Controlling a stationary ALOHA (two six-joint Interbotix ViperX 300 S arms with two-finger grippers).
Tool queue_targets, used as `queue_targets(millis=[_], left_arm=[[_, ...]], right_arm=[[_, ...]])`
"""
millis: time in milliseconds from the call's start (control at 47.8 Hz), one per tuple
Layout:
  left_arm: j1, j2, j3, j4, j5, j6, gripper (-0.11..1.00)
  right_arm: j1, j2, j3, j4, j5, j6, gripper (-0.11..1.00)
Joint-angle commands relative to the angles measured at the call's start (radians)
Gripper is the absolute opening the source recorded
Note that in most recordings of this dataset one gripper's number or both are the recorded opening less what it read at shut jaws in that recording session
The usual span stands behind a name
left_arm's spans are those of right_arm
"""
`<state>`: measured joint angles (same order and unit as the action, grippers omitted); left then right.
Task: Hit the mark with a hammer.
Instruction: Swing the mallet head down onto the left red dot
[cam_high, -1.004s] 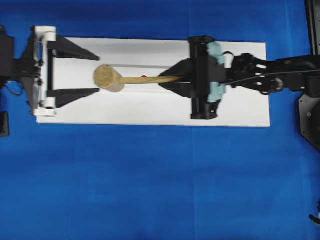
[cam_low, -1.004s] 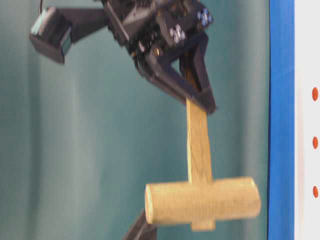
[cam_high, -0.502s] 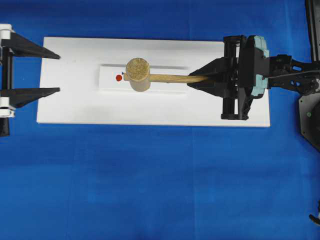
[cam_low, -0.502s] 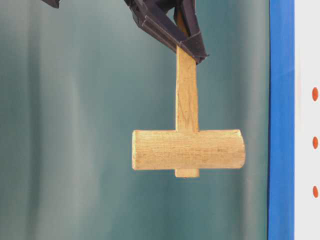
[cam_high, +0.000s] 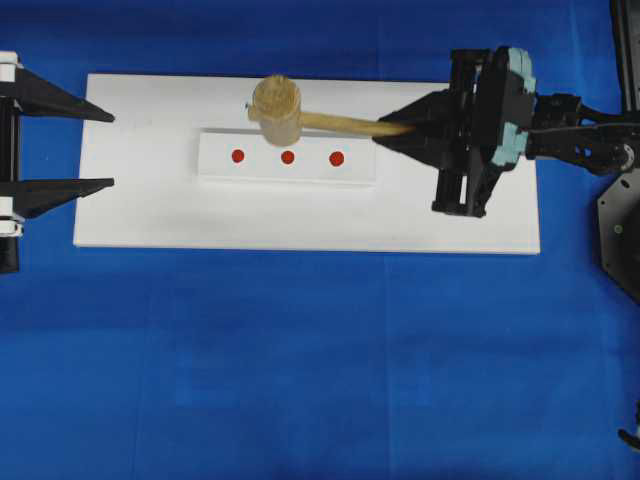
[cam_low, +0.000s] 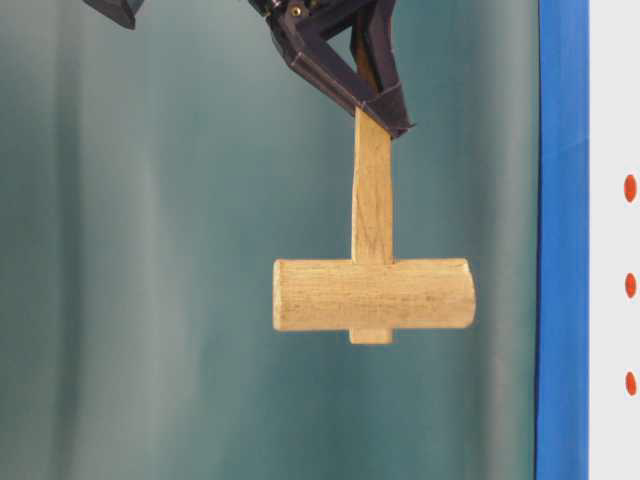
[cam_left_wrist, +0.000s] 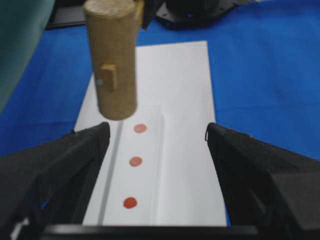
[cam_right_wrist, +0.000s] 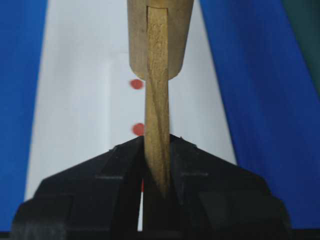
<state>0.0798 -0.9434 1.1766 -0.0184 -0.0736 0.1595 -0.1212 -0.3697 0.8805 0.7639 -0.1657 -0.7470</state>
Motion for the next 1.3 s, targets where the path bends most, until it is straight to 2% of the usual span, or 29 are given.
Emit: queue_targets(millis=[0, 188, 586, 941, 1172, 1276], left_arm=[[0.002, 0.006, -0.009, -0.002, -0.003, -0.002, 0.75], [0.002, 0.006, -0.011, -0.002, -0.003, -0.002, 0.75], [0.002, 0.005, -0.009, -0.002, -0.003, -0.002, 0.75], [0.002, 0.003, -0.009, -0.002, -0.003, -0.002, 0.75], [0.002, 0.003, -0.011, -0.002, -0.003, -0.002, 0.75], [0.002, 0.002, -0.009, -0.002, -0.003, -0.002, 0.75]], right_arm=[[0.003, -0.005, -0.034, 0.002, -0.014, 0.002, 0.03], [0.003, 0.04, -0.067, 0.002, -0.012, 0.003, 0.03], [0.003, 0.204, -0.232, 0.002, -0.012, -0.003, 0.03], [0.003, 0.253, -0.221, 0.003, -0.017, 0.003, 0.03], [0.003, 0.403, -0.207, 0.072, -0.032, 0.018, 0.03], [0.003, 0.431, -0.198, 0.095, -0.035, 0.018, 0.03]])
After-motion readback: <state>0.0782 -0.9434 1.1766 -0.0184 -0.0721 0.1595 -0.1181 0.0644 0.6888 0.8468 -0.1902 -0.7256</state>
